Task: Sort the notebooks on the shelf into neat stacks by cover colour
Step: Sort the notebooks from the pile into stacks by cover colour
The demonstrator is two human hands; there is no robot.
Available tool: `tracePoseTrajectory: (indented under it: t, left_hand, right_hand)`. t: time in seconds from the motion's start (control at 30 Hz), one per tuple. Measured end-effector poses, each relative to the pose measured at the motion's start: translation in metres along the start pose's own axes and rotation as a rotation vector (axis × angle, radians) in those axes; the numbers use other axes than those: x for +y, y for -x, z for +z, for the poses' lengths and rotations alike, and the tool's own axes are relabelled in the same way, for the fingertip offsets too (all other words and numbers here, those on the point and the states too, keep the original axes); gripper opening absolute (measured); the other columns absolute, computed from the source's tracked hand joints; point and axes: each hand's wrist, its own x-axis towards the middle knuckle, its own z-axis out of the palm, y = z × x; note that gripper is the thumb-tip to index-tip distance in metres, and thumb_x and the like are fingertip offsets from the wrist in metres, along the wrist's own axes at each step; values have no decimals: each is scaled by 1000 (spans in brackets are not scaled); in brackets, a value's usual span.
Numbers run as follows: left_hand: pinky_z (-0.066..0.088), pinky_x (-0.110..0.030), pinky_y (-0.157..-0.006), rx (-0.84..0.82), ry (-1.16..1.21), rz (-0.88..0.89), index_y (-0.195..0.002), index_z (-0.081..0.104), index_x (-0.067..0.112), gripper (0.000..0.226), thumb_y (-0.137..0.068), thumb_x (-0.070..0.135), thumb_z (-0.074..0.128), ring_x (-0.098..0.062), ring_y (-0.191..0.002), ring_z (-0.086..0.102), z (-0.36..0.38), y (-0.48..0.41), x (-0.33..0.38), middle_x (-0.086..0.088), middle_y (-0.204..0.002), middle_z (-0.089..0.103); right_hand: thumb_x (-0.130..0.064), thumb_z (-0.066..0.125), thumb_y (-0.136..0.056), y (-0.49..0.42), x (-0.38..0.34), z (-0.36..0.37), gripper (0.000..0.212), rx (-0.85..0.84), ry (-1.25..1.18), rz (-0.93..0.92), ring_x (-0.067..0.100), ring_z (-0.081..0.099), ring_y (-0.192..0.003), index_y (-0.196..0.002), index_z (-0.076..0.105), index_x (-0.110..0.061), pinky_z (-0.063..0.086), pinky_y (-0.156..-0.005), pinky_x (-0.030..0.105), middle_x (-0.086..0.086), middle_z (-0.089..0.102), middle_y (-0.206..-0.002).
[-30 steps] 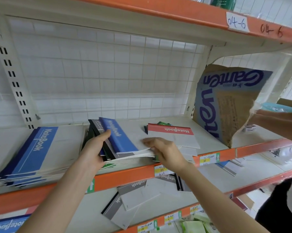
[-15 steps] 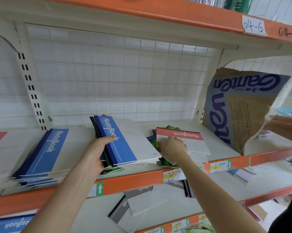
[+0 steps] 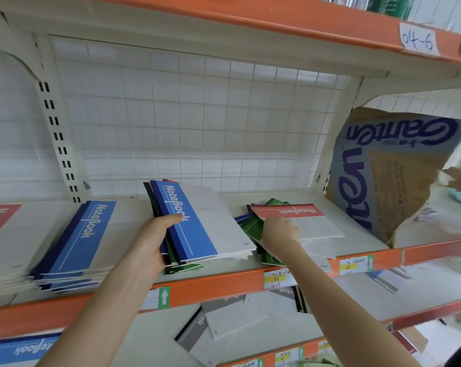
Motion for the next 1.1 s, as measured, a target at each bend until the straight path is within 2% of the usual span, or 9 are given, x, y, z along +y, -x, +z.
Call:
tracePoseTrajectory:
  t: [0.2,0.33,0.4,0.5,0.6,0.67,0.77,0.9,1.1]
  left_hand:
    - [48,-24,-39,-3,-5,-28,-113,53,13,22,-91,15,56,-20,-69,58,4,-2,-3,-4,-83,62]
    - [45,-35,-55,-20,10,-46,-116,55,15,25,-93,26,56,-20,-73,61,7,-4,-4,-3,-86,63]
    - [46,-35,-54,-14,14,-45,-112,54,16,22,-94,28,55,-19,-69,60,11,-4,-3,-3,-83,62]
    - [52,-31,-46,-38,25,-62,-98,58,17,16,-93,32,55,-18,-53,65,13,-3,-1,-5,-82,63]
    - [50,-35,-52,-88,4,-86,-93,58,14,11,-92,25,56,-20,-58,66,11,-4,0,-8,-80,66]
    - [50,-34,-52,-69,-29,-81,-91,57,10,4,-92,14,55,-21,-59,63,11,-4,1,-8,-71,66]
    - [46,-32,-55,-34,-60,-57,-89,56,11,2,-91,10,55,-19,-64,59,11,-3,3,-7,-75,62]
    - [46,-33,-58,-17,-69,-42,-87,58,13,3,-90,13,57,-21,-71,62,2,-7,6,-7,-82,65]
    - [45,-32,-56,-16,-68,-40,-88,58,14,2,-90,14,57,-21,-69,62,-1,-8,6,-7,-81,66]
  right_hand:
    - [-3,34,-95,8,30,-11,21,233,-282,11,31,54,-74,-110,49,0,34,-55,28,16,57,-84]
    - [2,42,-88,19,31,-14,22,620,-503,-432,35,63,-59,-94,63,6,44,-48,28,19,68,-73]
    - [-5,40,-87,31,27,-12,29,620,-571,-704,31,68,-73,-93,67,6,55,-61,32,17,72,-86]
    - [-4,42,-85,45,21,-13,27,546,-605,-979,19,59,-96,-88,65,9,42,-90,11,19,69,-102]
    - [-1,45,-85,50,19,-12,23,451,-621,-1090,17,56,-104,-89,65,11,36,-97,7,21,67,-107]
    - [-5,48,-89,47,22,-11,24,310,-756,-1054,11,56,-110,-90,66,11,40,-98,11,15,67,-109]
    - [-16,47,-94,41,30,-13,29,41,-1004,-705,7,56,-112,-100,69,1,42,-101,26,-2,63,-114]
    - [-28,46,-96,19,46,-6,34,2,-513,-264,24,51,-118,-124,58,-12,40,-97,31,6,58,-128]
    - [-40,44,-91,12,52,11,27,-67,-228,-226,18,51,-85,-93,56,-15,35,-68,27,1,56,-99]
